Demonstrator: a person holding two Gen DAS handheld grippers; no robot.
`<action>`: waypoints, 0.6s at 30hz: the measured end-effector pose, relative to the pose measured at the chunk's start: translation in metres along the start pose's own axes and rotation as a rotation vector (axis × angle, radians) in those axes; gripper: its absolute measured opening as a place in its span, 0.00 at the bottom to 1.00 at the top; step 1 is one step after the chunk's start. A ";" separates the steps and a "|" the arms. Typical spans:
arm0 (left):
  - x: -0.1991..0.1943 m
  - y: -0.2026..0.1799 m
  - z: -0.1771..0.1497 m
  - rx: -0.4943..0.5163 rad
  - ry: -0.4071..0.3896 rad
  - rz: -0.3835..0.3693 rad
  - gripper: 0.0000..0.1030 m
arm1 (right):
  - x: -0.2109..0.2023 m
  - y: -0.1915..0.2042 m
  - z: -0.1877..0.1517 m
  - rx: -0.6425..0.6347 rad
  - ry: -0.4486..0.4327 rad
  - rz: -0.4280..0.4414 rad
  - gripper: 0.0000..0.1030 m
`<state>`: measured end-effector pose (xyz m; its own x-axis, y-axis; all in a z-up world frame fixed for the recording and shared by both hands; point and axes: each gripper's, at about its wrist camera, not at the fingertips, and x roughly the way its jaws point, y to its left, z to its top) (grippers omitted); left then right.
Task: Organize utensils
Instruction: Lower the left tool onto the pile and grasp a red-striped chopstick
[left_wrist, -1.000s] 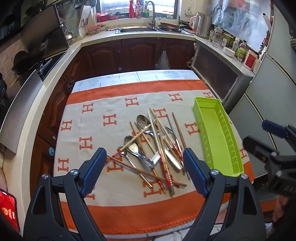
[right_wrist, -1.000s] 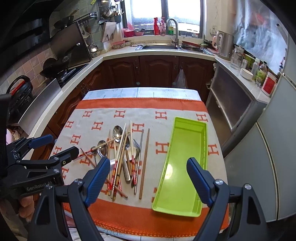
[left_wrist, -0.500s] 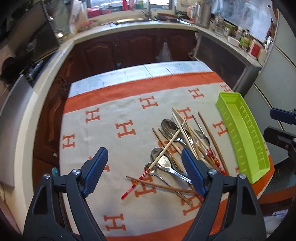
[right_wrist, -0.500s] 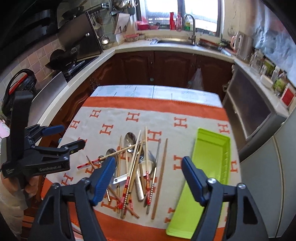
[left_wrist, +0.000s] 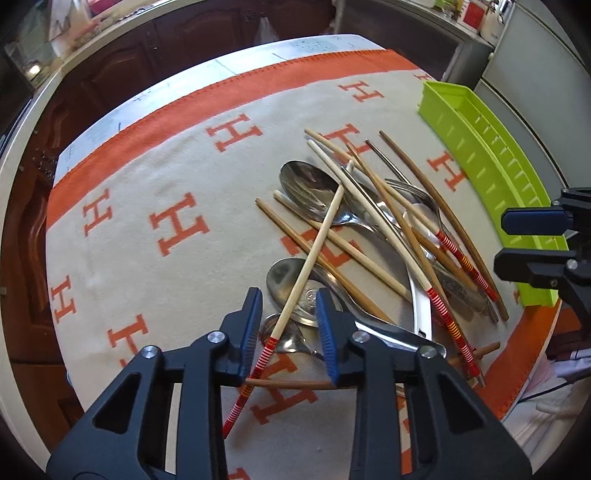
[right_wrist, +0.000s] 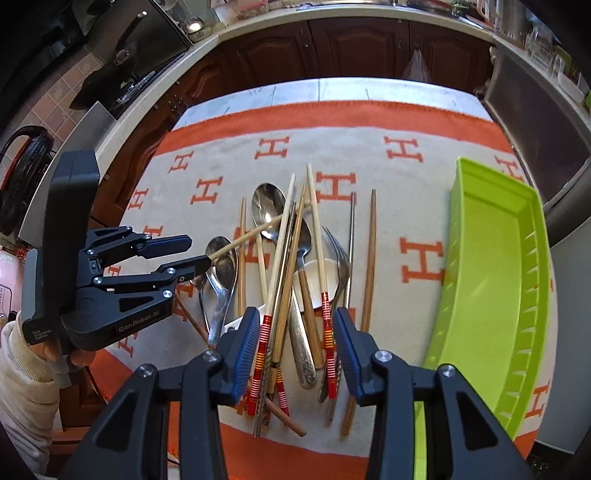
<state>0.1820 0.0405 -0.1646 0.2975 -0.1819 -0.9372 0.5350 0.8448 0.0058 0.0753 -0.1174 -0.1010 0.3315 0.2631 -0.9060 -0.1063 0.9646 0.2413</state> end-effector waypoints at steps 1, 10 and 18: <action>0.002 -0.002 0.001 0.013 0.003 0.001 0.21 | 0.002 0.000 0.000 0.000 0.008 0.002 0.40; 0.019 -0.019 0.002 0.088 0.058 0.015 0.09 | 0.016 0.002 -0.003 -0.006 0.038 0.010 0.40; 0.027 -0.024 0.005 0.099 0.074 0.022 0.04 | 0.019 0.006 -0.002 -0.021 0.039 0.010 0.40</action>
<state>0.1815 0.0123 -0.1885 0.2523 -0.1230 -0.9598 0.6054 0.7938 0.0575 0.0789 -0.1068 -0.1176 0.2936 0.2717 -0.9165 -0.1289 0.9613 0.2436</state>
